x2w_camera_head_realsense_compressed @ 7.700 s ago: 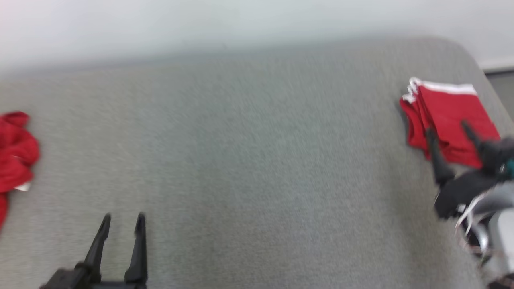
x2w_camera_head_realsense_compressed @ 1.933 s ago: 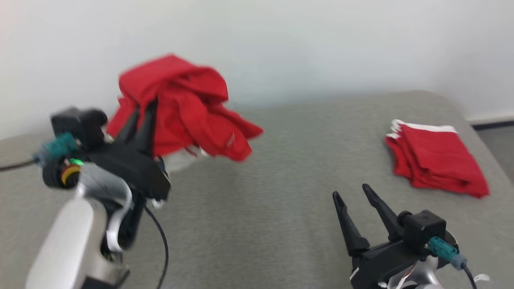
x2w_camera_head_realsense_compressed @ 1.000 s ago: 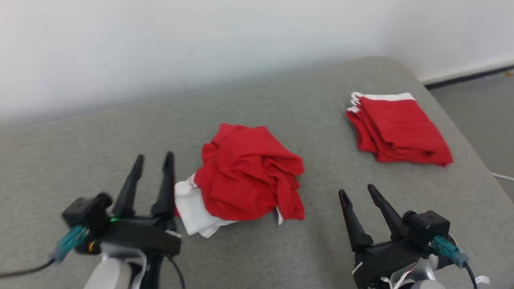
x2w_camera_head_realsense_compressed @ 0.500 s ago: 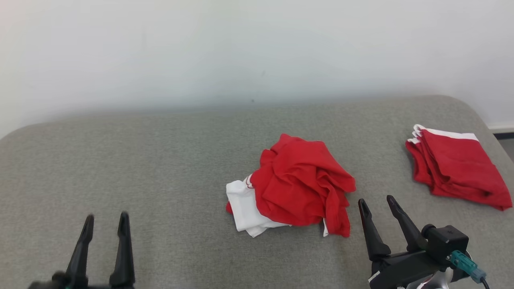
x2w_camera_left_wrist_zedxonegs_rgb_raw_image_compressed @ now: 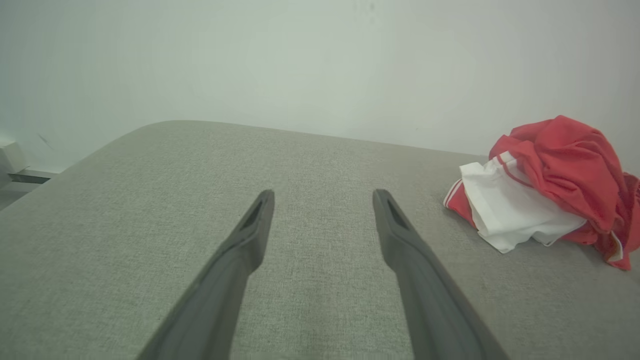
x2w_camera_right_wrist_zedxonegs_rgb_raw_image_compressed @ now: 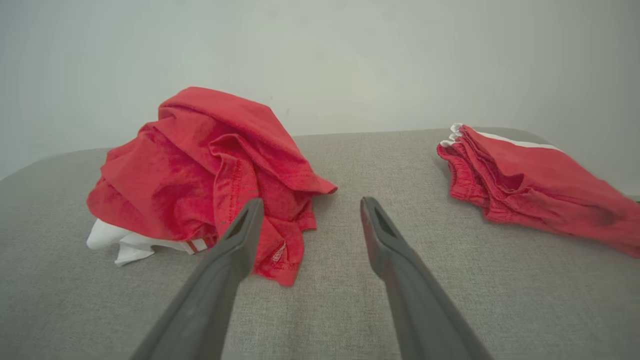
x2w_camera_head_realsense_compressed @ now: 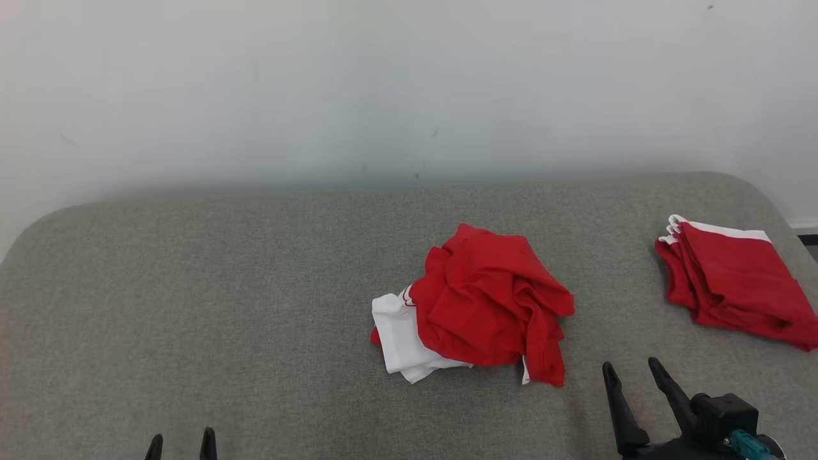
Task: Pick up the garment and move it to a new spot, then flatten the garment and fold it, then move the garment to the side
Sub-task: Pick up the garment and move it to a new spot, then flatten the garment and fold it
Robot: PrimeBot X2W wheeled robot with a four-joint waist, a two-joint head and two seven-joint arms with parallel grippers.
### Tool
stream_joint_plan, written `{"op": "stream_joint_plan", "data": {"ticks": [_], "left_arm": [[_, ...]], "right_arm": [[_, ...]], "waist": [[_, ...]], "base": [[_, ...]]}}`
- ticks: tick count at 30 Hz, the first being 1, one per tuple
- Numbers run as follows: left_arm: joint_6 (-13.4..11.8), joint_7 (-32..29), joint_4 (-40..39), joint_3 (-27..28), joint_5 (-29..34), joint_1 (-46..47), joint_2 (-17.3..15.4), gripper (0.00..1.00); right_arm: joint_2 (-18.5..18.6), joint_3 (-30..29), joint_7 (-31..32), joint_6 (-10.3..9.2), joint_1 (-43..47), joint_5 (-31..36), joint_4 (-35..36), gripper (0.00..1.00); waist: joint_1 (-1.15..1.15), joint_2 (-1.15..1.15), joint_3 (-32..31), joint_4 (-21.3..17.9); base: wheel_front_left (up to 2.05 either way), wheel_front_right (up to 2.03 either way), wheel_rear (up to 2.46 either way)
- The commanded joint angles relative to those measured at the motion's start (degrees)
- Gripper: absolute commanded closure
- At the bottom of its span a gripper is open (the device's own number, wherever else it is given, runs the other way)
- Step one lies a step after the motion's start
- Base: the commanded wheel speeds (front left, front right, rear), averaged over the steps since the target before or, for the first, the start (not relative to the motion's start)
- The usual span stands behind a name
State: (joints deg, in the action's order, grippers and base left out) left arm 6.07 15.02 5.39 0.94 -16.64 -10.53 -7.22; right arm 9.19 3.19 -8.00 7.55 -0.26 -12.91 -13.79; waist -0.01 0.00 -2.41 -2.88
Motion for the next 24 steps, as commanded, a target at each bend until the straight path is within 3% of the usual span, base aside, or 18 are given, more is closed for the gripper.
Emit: {"op": "stream_joint_plan", "data": {"ticks": [1,7,24], "left_arm": [[0.3,-0.2,0.7,-0.1,-0.3,-0.1,0.1,0.0],[0.1,-0.7,1.9,-0.5,-0.8,1.3,-0.7,0.0],[-0.4,-1.5,1.5,-1.6,-1.4,0.8,-1.3,0.0]], "right_arm": [[-0.4,-0.4,0.6,-0.1,0.5,0.8,-0.3,0.0],[-1.9,-1.8,3.8,-0.1,0.3,2.6,0.1,0.0],[-2.6,-0.6,4.3,-0.1,-0.3,1.9,1.2,0.0]], "waist": [[0.01,0.0,0.0,-0.3],[0.01,0.0,0.4,-1.1],[0.01,0.0,0.9,-2.1]], "base": [[0.0,0.0,0.0],[0.0,0.0,0.0],[0.0,0.0,0.0]]}}
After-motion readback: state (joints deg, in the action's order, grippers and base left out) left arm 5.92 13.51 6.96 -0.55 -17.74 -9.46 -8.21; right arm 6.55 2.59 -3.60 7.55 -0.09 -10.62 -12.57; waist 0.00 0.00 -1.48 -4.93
